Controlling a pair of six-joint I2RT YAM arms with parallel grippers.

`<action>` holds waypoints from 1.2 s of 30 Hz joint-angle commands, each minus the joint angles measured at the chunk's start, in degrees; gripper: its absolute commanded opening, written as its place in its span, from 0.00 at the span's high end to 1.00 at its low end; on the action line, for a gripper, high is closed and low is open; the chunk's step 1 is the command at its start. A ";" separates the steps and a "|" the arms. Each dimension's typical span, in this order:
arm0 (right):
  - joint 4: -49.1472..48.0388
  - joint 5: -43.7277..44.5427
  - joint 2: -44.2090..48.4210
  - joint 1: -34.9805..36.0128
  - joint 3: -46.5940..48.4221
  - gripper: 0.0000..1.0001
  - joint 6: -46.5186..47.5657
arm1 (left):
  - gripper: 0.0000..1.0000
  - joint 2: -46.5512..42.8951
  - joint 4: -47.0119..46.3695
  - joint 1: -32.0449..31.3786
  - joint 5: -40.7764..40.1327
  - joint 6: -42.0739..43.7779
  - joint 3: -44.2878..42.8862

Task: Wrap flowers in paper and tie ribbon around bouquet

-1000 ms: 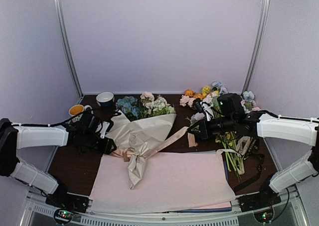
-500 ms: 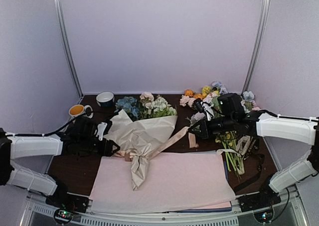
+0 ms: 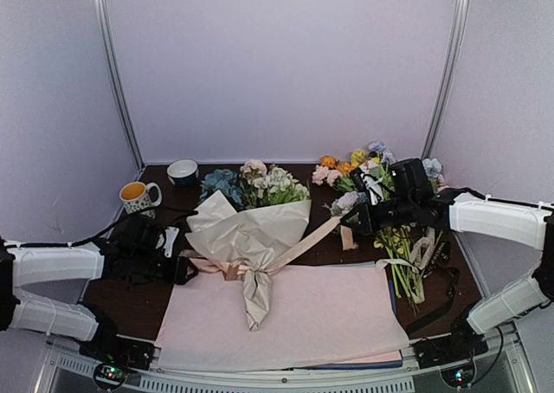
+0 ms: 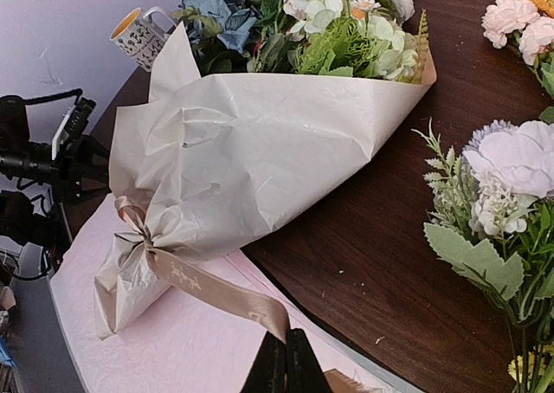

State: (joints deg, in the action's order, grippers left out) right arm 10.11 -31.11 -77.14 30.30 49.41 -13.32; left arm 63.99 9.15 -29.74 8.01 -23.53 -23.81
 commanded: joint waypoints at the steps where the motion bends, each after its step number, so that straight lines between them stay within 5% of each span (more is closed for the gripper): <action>1: 0.66 -1.17 0.63 -0.92 1.20 1.00 0.93 | 0.39 6.89 -2.34 -0.43 5.05 3.27 -3.25; 7: -0.14 -2.07 0.75 -1.17 0.25 1.00 0.33 | 0.30 13.20 -1.46 -1.15 1.73 7.15 -9.06; 19: -1.12 -3.11 0.38 -1.19 -0.27 1.00 -0.30 | 0.29 23.03 2.85 -5.25 -3.00 13.43 -17.13; 24: -0.97 -3.16 0.41 -1.21 -0.36 1.00 -0.48 | 0.52 25.04 4.00 -6.41 -2.40 13.71 -18.83; 29: -0.97 -3.16 0.50 -1.21 -0.19 1.00 -0.31 | 0.99 23.43 5.40 -6.85 -5.73 13.22 -17.83; 36: -0.70 -3.12 0.11 -1.27 -0.10 1.00 -0.24 | 1.00 13.55 9.67 -8.18 -3.23 10.78 -16.51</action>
State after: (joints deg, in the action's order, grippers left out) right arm 10.44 -33.76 -77.14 29.50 49.34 -13.47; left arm 84.79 16.12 -36.69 4.03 -11.16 -40.66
